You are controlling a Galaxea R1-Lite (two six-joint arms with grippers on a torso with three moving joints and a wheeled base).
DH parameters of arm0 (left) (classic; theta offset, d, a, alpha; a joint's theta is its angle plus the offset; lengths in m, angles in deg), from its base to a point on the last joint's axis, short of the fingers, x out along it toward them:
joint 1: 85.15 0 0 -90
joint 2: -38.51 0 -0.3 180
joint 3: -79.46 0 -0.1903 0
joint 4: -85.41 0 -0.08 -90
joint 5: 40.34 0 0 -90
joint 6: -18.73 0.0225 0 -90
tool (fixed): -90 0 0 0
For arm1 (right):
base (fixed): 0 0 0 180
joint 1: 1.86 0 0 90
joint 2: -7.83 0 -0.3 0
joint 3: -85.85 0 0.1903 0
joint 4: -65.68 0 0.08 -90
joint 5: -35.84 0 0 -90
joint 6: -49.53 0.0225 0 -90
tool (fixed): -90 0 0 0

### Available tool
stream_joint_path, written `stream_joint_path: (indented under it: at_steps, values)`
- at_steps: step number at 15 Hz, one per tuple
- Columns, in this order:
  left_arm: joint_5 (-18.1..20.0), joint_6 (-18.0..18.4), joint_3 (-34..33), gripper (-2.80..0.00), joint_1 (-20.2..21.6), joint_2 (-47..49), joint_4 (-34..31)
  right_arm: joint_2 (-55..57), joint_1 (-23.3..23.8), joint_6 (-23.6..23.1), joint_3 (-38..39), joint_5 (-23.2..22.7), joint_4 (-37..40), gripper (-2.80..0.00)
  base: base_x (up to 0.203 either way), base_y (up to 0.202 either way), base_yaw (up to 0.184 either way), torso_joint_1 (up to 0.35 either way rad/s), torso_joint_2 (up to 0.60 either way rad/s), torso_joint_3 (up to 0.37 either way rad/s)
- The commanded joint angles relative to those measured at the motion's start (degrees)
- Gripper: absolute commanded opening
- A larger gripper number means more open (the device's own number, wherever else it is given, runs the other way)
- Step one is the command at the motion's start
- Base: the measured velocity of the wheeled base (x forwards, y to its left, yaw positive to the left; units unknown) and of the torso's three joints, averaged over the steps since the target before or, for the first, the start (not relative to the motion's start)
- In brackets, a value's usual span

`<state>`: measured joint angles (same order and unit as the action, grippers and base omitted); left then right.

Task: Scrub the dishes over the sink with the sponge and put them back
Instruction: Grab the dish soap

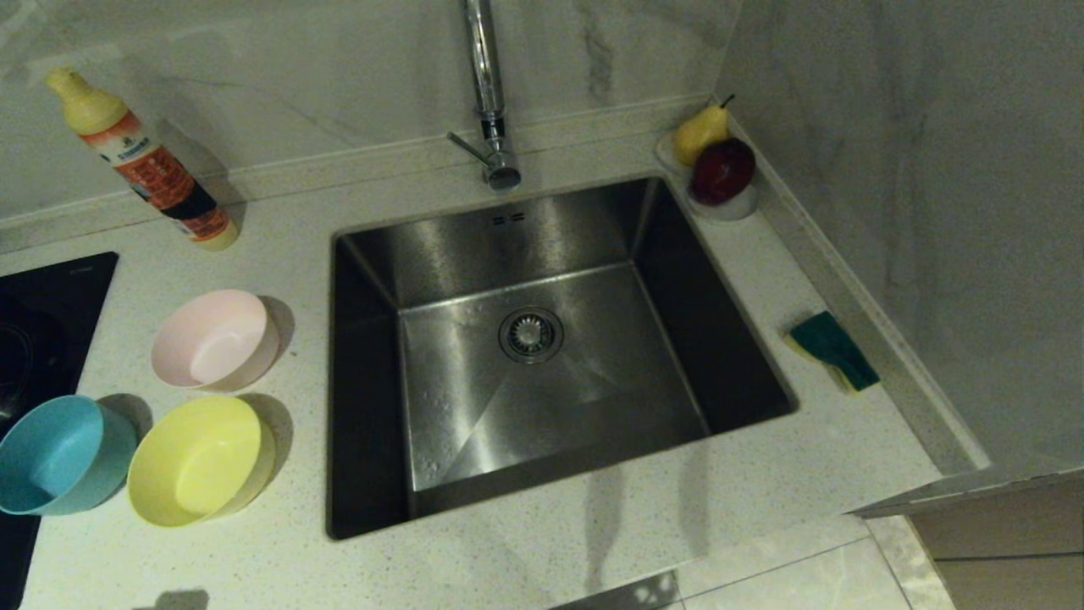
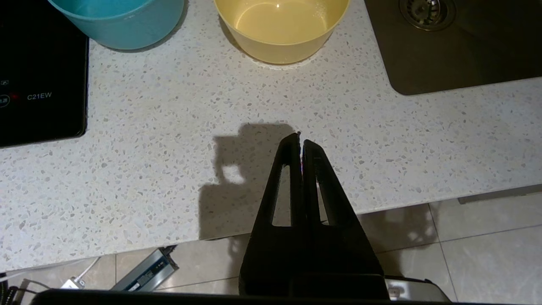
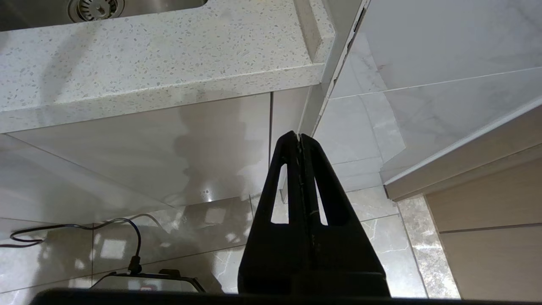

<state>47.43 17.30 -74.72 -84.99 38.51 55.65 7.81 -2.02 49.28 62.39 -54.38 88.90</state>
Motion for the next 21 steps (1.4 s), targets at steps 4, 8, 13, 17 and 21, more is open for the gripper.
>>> stream_joint_path:
  at_steps: [4,8,13,17,21]
  values:
    - [-0.05,0.02,0.01,-2.80,0.02,0.09,-0.03,0.02,-0.02,-0.01,0.01,-0.04,-0.03,-2.80,0.000,0.000,0.000,0.000,0.00,0.000]
    - [-0.05,-0.06,0.01,-2.80,0.02,0.09,-0.03,0.02,-0.02,-0.01,0.01,-0.04,-0.03,-2.80,0.000,0.000,0.000,0.000,0.00,0.000]
    - [-0.23,0.11,-0.03,-2.80,0.10,0.09,0.00,0.02,-0.02,-0.01,0.01,-0.04,-0.03,-2.80,0.000,0.000,0.000,0.000,0.00,0.000]
    - [-0.23,0.20,0.01,-2.80,0.04,0.09,-0.03,0.02,-0.02,-0.01,0.01,-0.04,-0.03,-2.80,0.000,0.000,0.000,0.000,0.00,0.000]
    - [-0.46,-0.02,0.19,-2.80,0.11,0.00,-0.43,0.02,-0.02,-0.10,0.01,-0.04,-0.03,-2.80,0.000,0.000,0.000,0.000,0.00,0.000]
